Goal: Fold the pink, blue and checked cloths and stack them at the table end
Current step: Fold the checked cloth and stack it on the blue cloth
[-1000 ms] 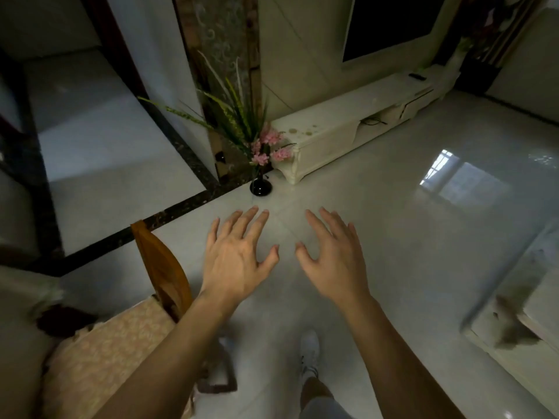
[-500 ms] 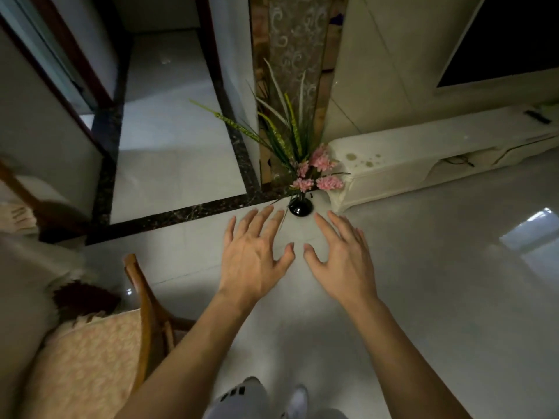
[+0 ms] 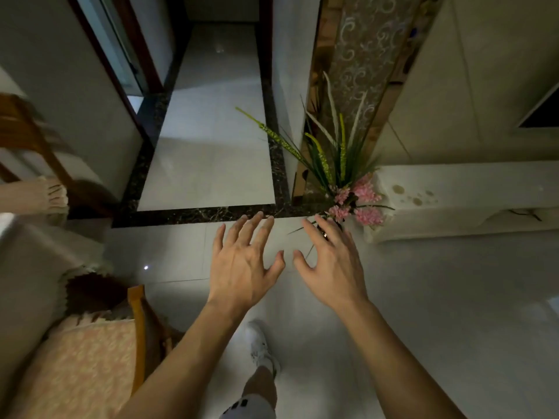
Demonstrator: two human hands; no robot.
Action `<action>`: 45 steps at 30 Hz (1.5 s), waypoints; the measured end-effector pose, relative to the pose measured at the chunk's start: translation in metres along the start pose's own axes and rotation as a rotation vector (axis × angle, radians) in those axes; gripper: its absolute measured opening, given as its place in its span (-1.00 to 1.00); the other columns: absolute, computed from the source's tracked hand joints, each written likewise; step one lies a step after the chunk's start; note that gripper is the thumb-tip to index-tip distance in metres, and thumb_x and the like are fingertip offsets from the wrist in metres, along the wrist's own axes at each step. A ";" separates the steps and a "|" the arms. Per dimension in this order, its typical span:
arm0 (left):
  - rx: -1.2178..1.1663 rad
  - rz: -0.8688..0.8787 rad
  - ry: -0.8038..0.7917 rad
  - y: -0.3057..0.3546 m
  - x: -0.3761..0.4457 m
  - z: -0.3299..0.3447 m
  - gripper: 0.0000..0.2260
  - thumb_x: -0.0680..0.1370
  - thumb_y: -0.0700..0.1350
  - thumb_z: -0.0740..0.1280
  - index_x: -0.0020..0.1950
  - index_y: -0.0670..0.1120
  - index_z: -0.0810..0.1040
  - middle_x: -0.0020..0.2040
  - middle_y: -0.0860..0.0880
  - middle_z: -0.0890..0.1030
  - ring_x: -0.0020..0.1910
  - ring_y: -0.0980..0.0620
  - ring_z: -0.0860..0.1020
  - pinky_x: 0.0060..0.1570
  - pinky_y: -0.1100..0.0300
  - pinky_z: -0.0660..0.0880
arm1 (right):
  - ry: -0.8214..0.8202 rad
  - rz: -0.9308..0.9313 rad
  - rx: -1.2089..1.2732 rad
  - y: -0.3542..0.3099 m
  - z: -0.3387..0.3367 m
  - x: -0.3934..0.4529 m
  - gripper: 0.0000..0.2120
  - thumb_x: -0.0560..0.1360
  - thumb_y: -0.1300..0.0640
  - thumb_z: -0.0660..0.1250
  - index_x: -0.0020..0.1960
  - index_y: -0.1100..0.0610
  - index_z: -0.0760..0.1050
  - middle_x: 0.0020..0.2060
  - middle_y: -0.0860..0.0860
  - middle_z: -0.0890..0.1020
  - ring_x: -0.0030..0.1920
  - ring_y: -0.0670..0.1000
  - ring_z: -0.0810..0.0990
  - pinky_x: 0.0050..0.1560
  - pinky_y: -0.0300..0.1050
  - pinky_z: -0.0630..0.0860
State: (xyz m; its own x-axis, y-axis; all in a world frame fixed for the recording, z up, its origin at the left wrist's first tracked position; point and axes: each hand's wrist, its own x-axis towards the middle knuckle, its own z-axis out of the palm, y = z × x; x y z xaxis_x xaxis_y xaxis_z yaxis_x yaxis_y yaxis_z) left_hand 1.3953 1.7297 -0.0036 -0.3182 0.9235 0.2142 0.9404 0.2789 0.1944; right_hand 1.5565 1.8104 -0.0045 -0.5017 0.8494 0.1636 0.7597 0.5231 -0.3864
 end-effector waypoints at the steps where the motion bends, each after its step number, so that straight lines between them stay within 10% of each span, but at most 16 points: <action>1: 0.017 -0.022 0.004 -0.010 0.013 0.003 -0.41 0.55 0.28 0.10 0.52 0.04 0.33 0.49 -0.03 0.40 0.48 -0.09 0.34 0.46 -0.18 0.21 | -0.004 -0.013 0.004 -0.004 0.004 0.018 -0.35 0.50 -0.25 0.11 0.52 0.00 0.35 0.49 0.06 0.38 0.50 0.10 0.30 0.48 0.17 0.29; 45: 0.238 -1.291 0.179 -0.463 0.281 -0.016 -0.40 0.52 0.28 0.06 0.50 0.06 0.35 0.49 0.00 0.40 0.47 -0.07 0.36 0.44 -0.19 0.25 | -0.579 -1.175 0.249 -0.441 0.284 0.558 -0.35 0.53 -0.22 0.06 0.54 0.05 0.31 0.50 0.08 0.37 0.54 0.08 0.24 0.55 0.12 0.12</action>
State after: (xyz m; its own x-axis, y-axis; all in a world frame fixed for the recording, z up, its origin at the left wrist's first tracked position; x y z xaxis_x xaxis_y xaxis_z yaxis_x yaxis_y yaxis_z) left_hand 0.8681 1.8557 -0.0179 -0.9884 -0.0808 0.1290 -0.0560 0.9811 0.1851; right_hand 0.8238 2.0339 -0.0009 -0.9517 -0.2788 0.1283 -0.3064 0.8404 -0.4470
